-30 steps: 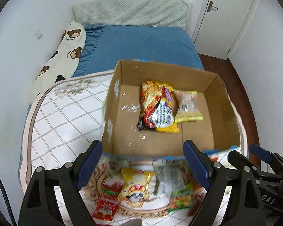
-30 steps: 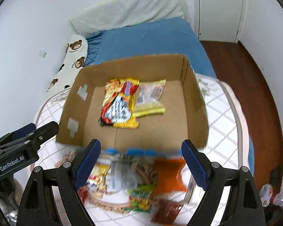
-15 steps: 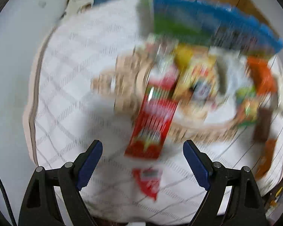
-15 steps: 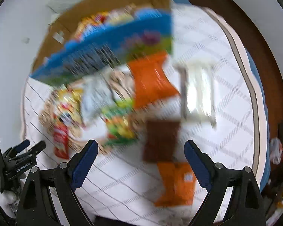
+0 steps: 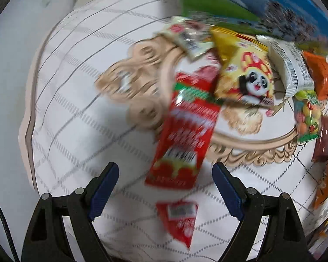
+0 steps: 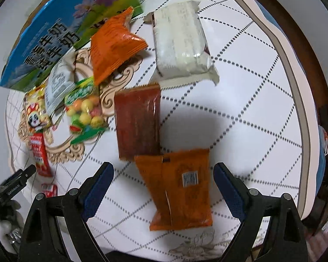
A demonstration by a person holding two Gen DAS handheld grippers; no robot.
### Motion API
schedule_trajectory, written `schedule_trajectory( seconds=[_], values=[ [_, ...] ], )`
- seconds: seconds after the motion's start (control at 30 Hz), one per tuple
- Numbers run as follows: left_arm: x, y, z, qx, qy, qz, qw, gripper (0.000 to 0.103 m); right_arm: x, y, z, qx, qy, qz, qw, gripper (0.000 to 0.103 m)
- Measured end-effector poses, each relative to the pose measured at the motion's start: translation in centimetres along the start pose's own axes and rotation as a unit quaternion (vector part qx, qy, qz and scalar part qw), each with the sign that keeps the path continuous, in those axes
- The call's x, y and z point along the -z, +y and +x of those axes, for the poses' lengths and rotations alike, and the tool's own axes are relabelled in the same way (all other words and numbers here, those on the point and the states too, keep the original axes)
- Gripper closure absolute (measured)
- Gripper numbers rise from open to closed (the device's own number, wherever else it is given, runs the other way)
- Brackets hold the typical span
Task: Organize snacks
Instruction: 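Grasp the red sausage pack with left tool while right tool grasps brown packet, then lower both packets into the box and open both tools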
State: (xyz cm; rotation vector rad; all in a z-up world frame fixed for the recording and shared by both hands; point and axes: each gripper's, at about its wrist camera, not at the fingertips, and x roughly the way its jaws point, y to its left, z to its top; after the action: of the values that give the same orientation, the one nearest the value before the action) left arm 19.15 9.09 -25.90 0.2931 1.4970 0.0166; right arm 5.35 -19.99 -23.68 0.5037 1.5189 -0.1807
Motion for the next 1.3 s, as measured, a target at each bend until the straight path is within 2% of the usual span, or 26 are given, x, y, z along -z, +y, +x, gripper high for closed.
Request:
schedule_trajectory(
  seconds=[0.1,0.2,0.23,0.27,0.3,0.37,0.47,0.53,0.6,0.67,0.77,0.83,0.9,0.93,1.03,1.13,1.17,1.3],
  values=[
    [-1.7,-2.1,1.0,-0.024,0.006,0.043,0.9988,0.015,-1.0,0.6,0.5,-0.007,-0.004,0.006,1.0,0.008],
    [-2.7,-3.5,2.1,-0.038,0.014,0.063,0.9972,0.016,-2.0,1.9,1.0,-0.001,-0.012,-0.006,1.0,0.008],
    [-3.0,-3.7,2.2,-0.039,0.011,0.063,0.9972,0.027,-2.3,2.4,1.4,0.003,-0.011,-0.012,1.0,0.009],
    [-3.1,-3.8,2.5,-0.039,0.012,0.058,0.9975,0.045,-2.8,2.8,1.8,0.007,-0.008,-0.017,1.0,0.009],
    [-3.1,-3.7,2.8,-0.031,0.02,0.046,0.9982,0.048,-3.1,3.2,2.3,0.009,-0.005,-0.02,1.0,0.01],
    [-2.7,-3.1,2.9,-0.01,0.026,0.008,0.9996,0.05,-3.7,3.8,3.7,0.021,0.009,-0.026,0.999,0.027],
    [-1.5,-2.2,3.1,0.041,0.054,-0.058,0.996,0.05,-3.9,5.1,4.6,0.061,0.002,-0.054,0.997,0.042],
    [-0.4,-1.5,3.3,0.082,0.074,-0.094,0.9894,0.051,-3.5,6.2,4.8,0.074,0.0,-0.083,0.994,0.043],
    [0.6,-1.2,3.6,0.115,0.089,-0.113,0.983,0.051,-2.6,7.7,5.1,0.065,0.015,-0.124,0.99,0.043],
    [1.0,-1.2,4.4,0.128,0.096,-0.118,0.98,0.048,-1.5,9.0,5.5,0.06,0.032,-0.162,0.984,0.043],
    [0.7,-1.7,5.0,0.128,0.094,-0.102,0.982,0.047,-0.3,10.3,6.2,0.056,0.05,-0.202,0.977,0.041],
    [0.8,-2.4,5.3,0.114,0.088,-0.088,0.9857,0.047,-0.4,10.5,6.3,0.053,0.048,-0.198,0.978,0.034],
    [0.2,-3.7,4.6,0.092,0.075,-0.072,0.9903,0.049,-0.9,10.4,6.5,0.044,0.049,-0.176,0.982,0.032],
    [0.2,-4.8,4.2,0.082,0.068,-0.069,0.9919,0.051,-1.1,10.2,6.6,0.044,0.047,-0.164,0.984,0.033],
    [0.0,-6.4,2.6,0.064,0.05,-0.066,0.9945,0.056,-1.6,9.8,6.4,0.063,0.035,-0.148,0.986,0.044],
    [0.9,-7.5,0.7,0.069,0.041,-0.068,0.9944,0.057,-1.7,9.6,5.8,0.056,0.022,-0.146,0.987,0.044],
    [2.1,-8.6,-0.3,0.071,0.035,-0.066,0.9946,0.058,-1.2,8.9,5.4,0.052,0.021,-0.145,0.988,0.044],
    [3.0,-9.0,-3.6,0.093,0.016,-0.066,0.9934,0.058,-0.1,7.9,3.1,0.023,0.013,-0.135,0.991,0.045]
  ],
)
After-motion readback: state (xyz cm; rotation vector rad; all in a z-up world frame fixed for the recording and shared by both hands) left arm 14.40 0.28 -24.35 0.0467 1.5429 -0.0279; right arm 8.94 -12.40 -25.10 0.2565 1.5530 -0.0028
